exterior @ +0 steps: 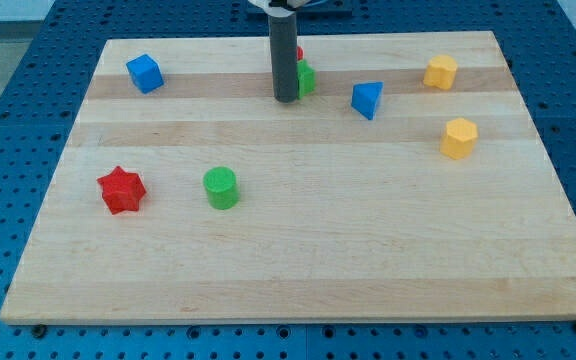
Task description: Move your arm left to the red star
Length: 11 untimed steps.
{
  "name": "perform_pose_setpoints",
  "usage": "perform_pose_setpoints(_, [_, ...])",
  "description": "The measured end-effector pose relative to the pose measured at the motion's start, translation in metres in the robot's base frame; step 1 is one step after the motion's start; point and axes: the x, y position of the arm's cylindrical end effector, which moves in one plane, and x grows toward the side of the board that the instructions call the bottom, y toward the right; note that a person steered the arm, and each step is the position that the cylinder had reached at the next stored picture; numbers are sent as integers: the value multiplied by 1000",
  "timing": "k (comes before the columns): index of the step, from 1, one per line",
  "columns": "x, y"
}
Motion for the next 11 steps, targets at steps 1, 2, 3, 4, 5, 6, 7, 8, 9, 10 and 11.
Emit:
perform_pose_setpoints(1, [10, -6])
perform_pose_setpoints(2, [25, -44])
perform_pose_setpoints(3, [23, -86])
perform_pose_setpoints(4, [23, -129])
perform_pose_setpoints(5, [23, -173])
perform_pose_setpoints(6, [23, -221])
perform_pose_setpoints(7, [27, -271])
perform_pose_setpoints(8, [50, -283])
perform_pose_setpoints(9, [75, -283])
perform_pose_setpoints(10, [75, -283])
perform_pose_setpoints(11, [127, -283])
